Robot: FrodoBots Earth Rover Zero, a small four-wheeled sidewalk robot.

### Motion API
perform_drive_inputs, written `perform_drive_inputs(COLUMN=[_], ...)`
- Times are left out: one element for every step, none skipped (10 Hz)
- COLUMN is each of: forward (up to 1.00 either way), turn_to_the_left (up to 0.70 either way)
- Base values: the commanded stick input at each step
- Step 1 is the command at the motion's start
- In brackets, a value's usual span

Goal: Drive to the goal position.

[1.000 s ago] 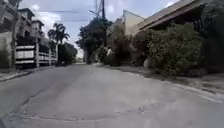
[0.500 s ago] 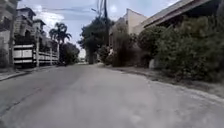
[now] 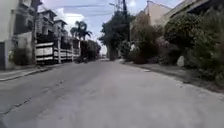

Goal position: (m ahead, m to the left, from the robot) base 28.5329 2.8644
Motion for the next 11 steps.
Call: perform_drive_inputs(forward=[1.00, 1.00, 1.00, 1.00, 1.00, 1.00, 1.00, 1.00, 1.00, 1.00, 1.00], turn_to_the_left=[0.00, 0.00, 0.00, 0.00, -0.02, -0.17, -0.37, -0.38, -0.38, -0.38, -0.38])
